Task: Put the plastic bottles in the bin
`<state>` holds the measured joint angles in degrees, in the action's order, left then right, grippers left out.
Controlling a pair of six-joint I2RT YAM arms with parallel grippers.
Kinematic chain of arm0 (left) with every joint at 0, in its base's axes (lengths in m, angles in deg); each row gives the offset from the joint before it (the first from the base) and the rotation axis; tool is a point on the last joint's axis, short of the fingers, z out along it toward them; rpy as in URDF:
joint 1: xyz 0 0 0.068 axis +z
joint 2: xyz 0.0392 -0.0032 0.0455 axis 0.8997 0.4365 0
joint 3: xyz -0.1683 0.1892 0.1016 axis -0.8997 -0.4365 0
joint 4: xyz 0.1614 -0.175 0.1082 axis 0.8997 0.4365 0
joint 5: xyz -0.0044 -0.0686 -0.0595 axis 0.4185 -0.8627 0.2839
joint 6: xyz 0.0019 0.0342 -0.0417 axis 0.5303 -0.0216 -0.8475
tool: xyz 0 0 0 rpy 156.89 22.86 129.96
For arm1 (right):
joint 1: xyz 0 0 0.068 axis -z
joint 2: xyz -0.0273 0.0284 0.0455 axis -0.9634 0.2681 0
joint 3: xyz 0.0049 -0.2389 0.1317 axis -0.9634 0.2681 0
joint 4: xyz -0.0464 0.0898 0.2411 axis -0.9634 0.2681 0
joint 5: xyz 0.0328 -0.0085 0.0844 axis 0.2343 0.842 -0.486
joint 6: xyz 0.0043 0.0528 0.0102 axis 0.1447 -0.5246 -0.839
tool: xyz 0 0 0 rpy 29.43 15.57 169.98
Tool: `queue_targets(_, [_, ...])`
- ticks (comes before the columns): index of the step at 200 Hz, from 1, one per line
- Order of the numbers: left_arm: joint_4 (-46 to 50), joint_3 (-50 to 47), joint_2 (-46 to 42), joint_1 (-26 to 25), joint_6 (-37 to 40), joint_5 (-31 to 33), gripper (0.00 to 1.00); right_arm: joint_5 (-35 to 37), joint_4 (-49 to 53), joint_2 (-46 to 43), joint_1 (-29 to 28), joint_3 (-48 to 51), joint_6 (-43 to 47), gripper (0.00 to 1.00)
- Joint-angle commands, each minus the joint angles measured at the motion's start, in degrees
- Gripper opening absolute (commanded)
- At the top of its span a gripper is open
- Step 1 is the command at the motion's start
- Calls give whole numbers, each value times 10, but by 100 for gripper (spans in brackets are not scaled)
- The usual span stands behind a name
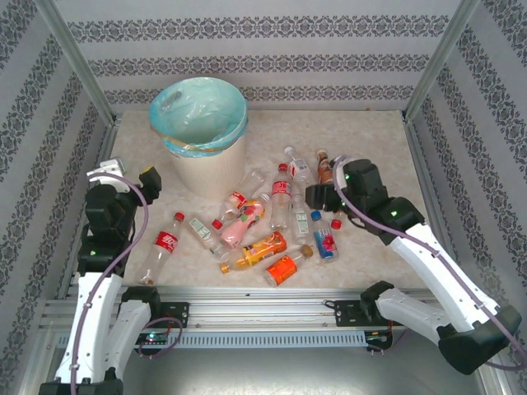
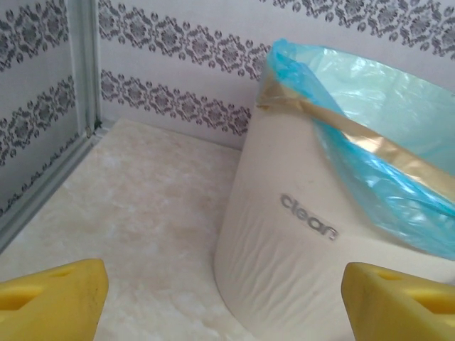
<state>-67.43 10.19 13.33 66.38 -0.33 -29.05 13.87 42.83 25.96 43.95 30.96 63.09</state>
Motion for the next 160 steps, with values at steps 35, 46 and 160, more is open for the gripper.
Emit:
queue_targets(35, [197, 118, -4, -10, 51, -78, 81, 49, 169, -4, -155, -6, -186, 73])
queue_targets(46, [224, 144, 3, -14, 69, -93, 80, 54, 175, 8, -182, 2, -222, 71])
queue_targets(160, [379, 299, 103, -299, 142, -33, 73, 38, 94, 0, -215, 137, -478, 61])
